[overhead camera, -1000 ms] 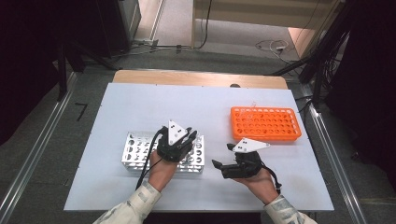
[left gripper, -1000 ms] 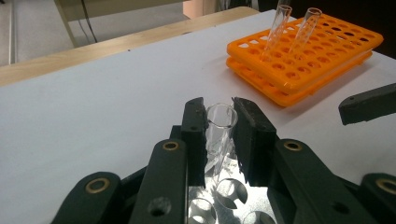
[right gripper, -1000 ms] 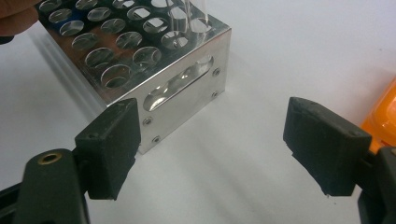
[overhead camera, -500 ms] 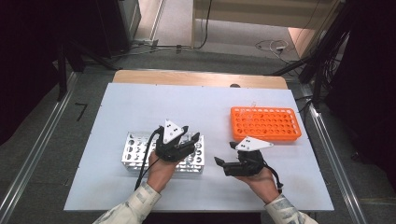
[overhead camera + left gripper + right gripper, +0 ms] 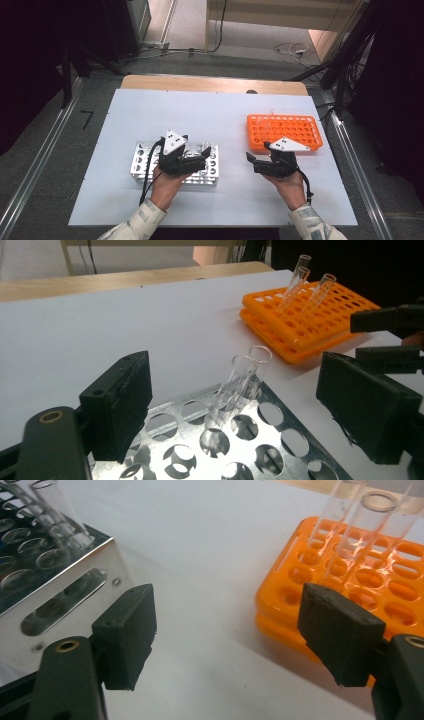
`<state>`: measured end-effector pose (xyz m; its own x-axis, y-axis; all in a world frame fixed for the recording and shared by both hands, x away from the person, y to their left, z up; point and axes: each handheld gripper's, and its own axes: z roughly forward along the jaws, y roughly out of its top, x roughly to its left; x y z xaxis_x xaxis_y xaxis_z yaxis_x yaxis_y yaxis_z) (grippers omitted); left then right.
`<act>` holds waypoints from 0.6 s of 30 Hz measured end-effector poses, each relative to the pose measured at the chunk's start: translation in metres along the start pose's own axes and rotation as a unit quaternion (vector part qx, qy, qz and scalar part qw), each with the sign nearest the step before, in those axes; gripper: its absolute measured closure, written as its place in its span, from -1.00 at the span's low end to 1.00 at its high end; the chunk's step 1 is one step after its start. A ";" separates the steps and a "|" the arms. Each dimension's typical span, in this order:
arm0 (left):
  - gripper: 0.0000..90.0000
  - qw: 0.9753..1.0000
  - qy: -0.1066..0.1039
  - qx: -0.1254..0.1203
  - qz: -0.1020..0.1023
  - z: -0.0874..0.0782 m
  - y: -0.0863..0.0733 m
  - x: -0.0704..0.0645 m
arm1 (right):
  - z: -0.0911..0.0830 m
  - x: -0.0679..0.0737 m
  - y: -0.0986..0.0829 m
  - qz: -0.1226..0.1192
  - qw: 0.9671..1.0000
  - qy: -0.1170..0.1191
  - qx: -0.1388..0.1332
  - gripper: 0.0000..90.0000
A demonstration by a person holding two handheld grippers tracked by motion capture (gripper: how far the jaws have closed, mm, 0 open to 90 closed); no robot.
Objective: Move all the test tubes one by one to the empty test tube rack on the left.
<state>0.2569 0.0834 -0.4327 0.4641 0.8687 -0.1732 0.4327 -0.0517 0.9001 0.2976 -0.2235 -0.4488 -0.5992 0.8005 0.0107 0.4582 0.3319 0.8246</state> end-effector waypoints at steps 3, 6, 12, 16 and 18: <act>-0.75 1.000 0.000 0.004 -0.001 0.000 -0.002 0.002 | 0.002 -0.003 0.001 -0.001 1.000 -0.011 -0.004 -0.45; -0.79 1.000 0.004 0.008 0.002 -0.001 -0.003 0.005 | 0.006 -0.007 0.003 0.000 1.000 -0.027 -0.009 -0.41; -0.81 1.000 0.006 0.009 0.012 -0.001 -0.004 0.007 | 0.016 -0.022 0.007 0.028 0.998 -0.057 -0.017 -0.34; -0.83 1.000 0.003 0.008 0.011 -0.001 -0.004 0.007 | 0.023 -0.030 0.007 0.033 0.997 -0.068 -0.014 -0.30; -0.83 1.000 0.005 0.009 0.012 -0.001 -0.004 0.007 | 0.025 -0.035 0.007 0.038 0.997 -0.073 -0.015 -0.27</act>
<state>0.2581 0.0905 -0.4371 0.4665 0.8723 -0.1467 0.4345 -0.0815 0.8970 0.3382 -0.2364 -0.4579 -0.4611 0.8873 -0.0062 0.4780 0.2543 0.8408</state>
